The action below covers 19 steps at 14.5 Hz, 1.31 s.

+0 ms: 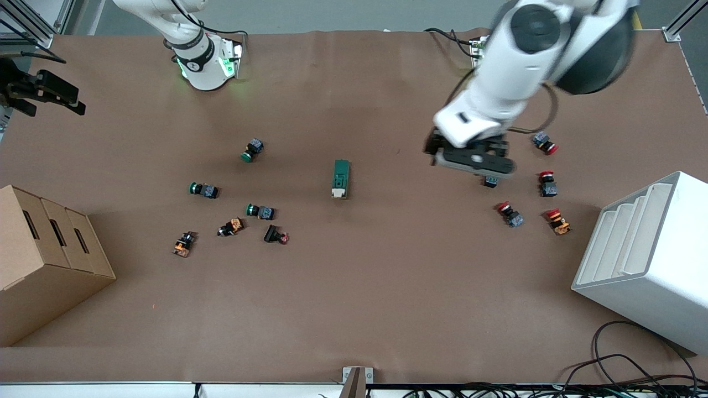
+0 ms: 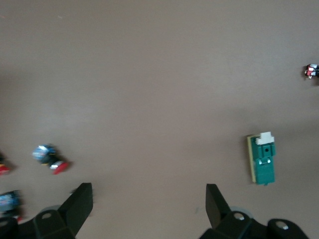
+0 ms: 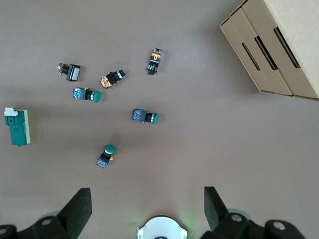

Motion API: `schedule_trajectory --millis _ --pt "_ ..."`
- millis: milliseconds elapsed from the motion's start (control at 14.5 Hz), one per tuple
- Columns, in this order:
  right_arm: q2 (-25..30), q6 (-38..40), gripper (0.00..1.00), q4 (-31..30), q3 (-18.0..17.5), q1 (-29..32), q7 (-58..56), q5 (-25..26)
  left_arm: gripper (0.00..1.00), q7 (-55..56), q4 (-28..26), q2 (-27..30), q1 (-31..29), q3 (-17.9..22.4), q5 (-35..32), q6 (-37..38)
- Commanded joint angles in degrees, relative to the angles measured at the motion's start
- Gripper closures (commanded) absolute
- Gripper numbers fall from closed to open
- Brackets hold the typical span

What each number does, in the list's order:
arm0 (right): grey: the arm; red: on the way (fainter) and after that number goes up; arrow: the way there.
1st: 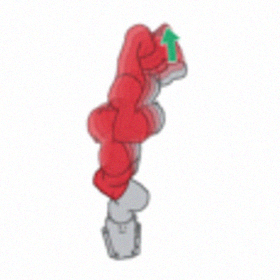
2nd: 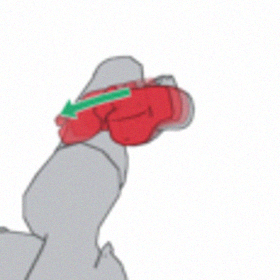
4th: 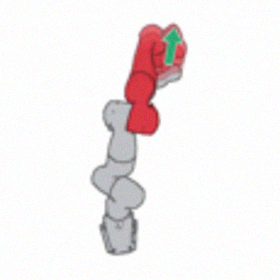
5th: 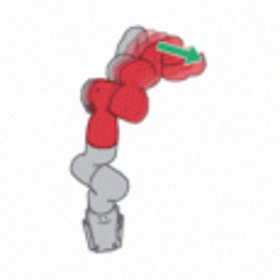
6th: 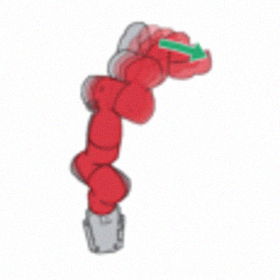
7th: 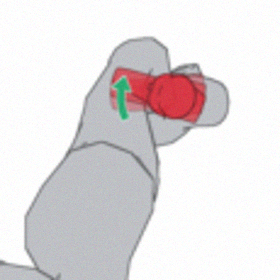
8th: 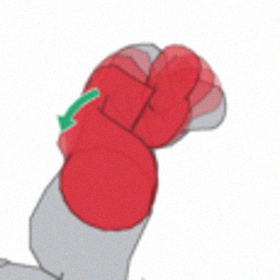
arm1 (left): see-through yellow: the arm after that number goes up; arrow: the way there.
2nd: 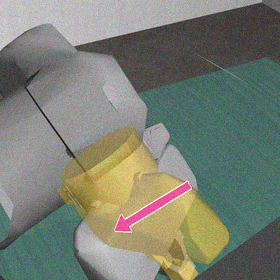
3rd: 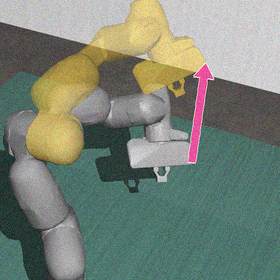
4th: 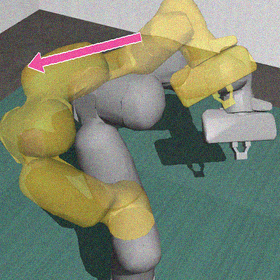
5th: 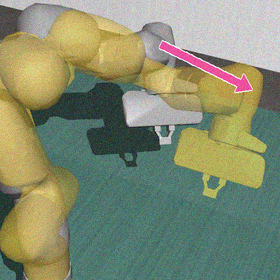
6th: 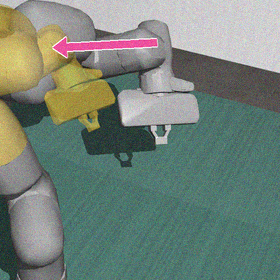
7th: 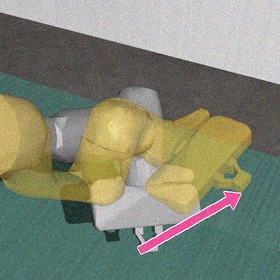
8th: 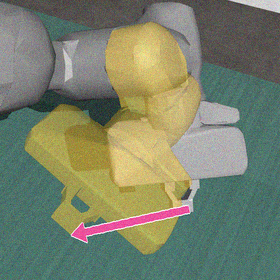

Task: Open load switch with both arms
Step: 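Lower the left gripper onto the switch while the right gripper reaches in, then hold the switch with the left gripper while the right gripper approaches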

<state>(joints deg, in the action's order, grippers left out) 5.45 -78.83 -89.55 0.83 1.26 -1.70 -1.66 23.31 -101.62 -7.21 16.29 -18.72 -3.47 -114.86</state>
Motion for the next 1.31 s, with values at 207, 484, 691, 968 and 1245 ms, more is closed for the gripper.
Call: schedule_trajectory --millis 207,484,691,968,1245 --pt "-4.9 -2.2 0.0 0.7 0.32 0.23 0.29 1.3 0.0 20.79 -2.27 -6.66 12.16 -0.18 -12.43 -6.33" --pt "-8.51 -2.64 0.0 0.43 -0.12 -0.91 6.15 2.72 0.0 36.58 -2.0 -12.55 17.88 -0.09 -20.06 -12.66" --pt "-12.47 -4.39 0.0 0.7 -0.21 -3.88 18.79 -0.27 0.0 50.57 -1.65 -16.77 21.05 -0.09 -29.63 -14.69" --pt "-18.79 -4.84 0.0 3.05 -0.21 -12.67 38.12 -0.98 0.0 66.3 -1.13 -21.25 25.01 -0.09 -40.45 -14.69" --pt "-27.75 -4.93 0.0 10.08 -0.21 -18.65 54.93 -5.28 0.0 80.01 0.89 -26.61 28.61 -0.09 -49.06 -14.61"
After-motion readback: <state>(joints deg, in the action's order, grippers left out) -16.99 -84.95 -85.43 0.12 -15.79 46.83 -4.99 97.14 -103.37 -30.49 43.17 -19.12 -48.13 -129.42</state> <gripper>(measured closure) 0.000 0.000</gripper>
